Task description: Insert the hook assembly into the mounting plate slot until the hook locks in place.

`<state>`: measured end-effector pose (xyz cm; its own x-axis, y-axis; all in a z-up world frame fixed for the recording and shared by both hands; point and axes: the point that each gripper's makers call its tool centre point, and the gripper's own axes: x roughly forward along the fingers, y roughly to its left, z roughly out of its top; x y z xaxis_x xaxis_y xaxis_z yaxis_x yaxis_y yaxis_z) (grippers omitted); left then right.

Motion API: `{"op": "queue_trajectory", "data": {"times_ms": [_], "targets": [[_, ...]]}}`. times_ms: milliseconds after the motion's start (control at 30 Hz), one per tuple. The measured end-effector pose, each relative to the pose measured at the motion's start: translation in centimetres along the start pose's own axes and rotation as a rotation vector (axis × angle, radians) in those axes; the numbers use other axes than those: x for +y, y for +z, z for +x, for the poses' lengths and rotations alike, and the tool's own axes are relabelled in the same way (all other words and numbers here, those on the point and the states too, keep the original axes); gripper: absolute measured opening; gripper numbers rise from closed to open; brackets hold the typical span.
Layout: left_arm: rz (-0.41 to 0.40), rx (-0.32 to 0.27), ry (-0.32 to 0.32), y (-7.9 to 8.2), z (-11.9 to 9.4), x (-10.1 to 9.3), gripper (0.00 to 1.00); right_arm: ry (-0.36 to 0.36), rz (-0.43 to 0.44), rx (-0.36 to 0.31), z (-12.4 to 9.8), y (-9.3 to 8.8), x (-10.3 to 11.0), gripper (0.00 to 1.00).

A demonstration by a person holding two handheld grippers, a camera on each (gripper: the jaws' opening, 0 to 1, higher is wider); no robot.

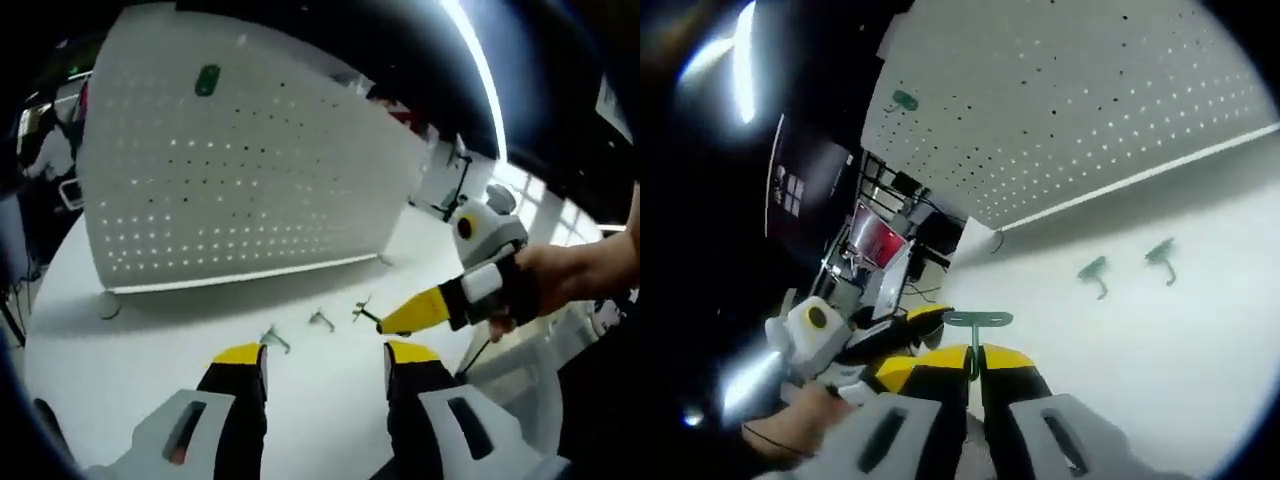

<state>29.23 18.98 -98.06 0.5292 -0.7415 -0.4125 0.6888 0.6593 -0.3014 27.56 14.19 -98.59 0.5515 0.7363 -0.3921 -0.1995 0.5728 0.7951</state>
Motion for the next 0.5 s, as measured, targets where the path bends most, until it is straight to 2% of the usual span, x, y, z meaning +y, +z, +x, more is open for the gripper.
{"op": "queue_trajectory", "data": {"times_ms": [167,367,467,500], "targets": [[0.027,-0.012,-0.023,0.8,0.3,-0.5,0.39,0.031,0.028,0.011,-0.4,-0.1,0.5,0.0],[0.036,-0.025,-0.048,1.4,0.6,-1.2,0.38,0.072,0.091,-0.004,-0.6,-0.1,1.0,0.0],[0.039,-0.037,-0.077,1.8,0.8,-1.8,0.28,0.085,0.1,0.0,-0.6,-0.2,1.3,0.0],[0.038,-0.042,-0.081,1.9,0.8,-1.9,0.27,0.096,0.106,0.002,-0.7,-0.3,1.5,0.0]]}}
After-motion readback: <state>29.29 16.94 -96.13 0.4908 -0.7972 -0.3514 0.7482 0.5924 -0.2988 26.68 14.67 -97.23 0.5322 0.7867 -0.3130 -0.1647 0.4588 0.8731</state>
